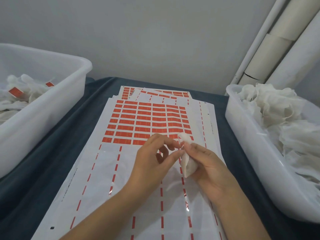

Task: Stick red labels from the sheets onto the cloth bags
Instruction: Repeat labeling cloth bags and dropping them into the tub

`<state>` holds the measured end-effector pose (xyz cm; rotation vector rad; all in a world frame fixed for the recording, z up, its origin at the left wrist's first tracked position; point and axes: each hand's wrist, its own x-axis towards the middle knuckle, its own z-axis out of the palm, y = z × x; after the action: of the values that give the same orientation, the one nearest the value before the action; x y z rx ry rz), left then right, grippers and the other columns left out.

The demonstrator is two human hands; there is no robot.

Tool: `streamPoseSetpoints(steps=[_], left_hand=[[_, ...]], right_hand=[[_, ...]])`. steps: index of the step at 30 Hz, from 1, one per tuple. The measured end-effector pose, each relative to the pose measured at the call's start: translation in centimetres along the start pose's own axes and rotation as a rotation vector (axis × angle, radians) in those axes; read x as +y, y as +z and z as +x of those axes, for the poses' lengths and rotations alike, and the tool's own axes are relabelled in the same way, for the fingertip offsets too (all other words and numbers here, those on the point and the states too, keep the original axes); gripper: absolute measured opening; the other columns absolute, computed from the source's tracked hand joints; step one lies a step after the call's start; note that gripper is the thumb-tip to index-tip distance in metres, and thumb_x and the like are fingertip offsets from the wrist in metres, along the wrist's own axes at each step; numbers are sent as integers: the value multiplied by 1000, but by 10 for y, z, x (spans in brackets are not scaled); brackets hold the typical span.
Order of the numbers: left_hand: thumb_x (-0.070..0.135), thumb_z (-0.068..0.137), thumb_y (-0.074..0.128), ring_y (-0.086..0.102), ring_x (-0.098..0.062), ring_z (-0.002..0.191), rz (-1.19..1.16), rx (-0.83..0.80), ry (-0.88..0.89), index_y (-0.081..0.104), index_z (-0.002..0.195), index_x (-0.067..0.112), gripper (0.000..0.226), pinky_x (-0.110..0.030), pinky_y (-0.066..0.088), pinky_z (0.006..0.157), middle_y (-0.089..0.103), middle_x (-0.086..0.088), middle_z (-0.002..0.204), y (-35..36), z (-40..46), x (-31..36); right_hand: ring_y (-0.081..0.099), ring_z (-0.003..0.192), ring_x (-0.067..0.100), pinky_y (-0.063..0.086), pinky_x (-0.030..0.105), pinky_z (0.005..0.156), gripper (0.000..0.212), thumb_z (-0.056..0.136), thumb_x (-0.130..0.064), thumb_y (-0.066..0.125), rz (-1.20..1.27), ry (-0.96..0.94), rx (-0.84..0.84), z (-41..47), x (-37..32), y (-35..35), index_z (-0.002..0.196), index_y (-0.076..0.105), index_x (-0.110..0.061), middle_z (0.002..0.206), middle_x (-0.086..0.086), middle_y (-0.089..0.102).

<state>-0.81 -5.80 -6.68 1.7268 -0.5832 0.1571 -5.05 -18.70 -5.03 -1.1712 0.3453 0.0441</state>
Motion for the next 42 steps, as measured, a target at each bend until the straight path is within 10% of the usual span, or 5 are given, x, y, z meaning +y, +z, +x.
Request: streamPoseSetpoints(steps=[16, 23, 35, 38, 42], left_hand=[[26, 81, 66, 54, 4, 58, -248, -101, -300, 60, 75, 27, 8, -8, 43, 51, 59, 20, 62, -3, 4, -1], [17, 76, 71, 53, 8, 78, 28, 14, 28, 49, 77, 40, 32, -2, 43, 59, 52, 20, 81, -1, 0, 4], [23, 77, 68, 52, 14, 79, 183, 50, -7, 53, 76, 38, 21, 0, 42, 62, 51, 29, 75, -3, 1, -1], [23, 82, 66, 55, 5, 64, 32, -66, -254, 57, 71, 35, 19, -5, 43, 53, 54, 22, 64, -4, 4, 2], [25, 80, 61, 43, -6, 44, -804, -374, -816, 62, 76, 13, 12, -14, 35, 41, 53, 2, 61, -14, 9, 7]], right_hand=[[62, 109, 24, 45, 43, 100, 21, 68, -26, 68, -38, 13, 7, 1, 0, -2, 87, 77, -23, 107, 2, 71], [64, 105, 22, 47, 39, 97, 21, 68, -28, 67, -60, 11, 32, 1, 1, 0, 86, 77, -22, 103, 2, 72], [61, 109, 24, 44, 44, 102, 18, 71, -28, 66, -50, 5, -1, 0, 4, 1, 86, 77, -27, 106, 1, 71], [62, 108, 24, 44, 45, 102, 21, 72, -28, 66, -70, -6, 2, 2, 4, -2, 90, 76, -22, 106, 3, 71], [64, 105, 18, 45, 41, 101, 25, 70, -34, 65, -176, -67, -14, 2, 3, -2, 90, 76, -25, 106, -2, 71]])
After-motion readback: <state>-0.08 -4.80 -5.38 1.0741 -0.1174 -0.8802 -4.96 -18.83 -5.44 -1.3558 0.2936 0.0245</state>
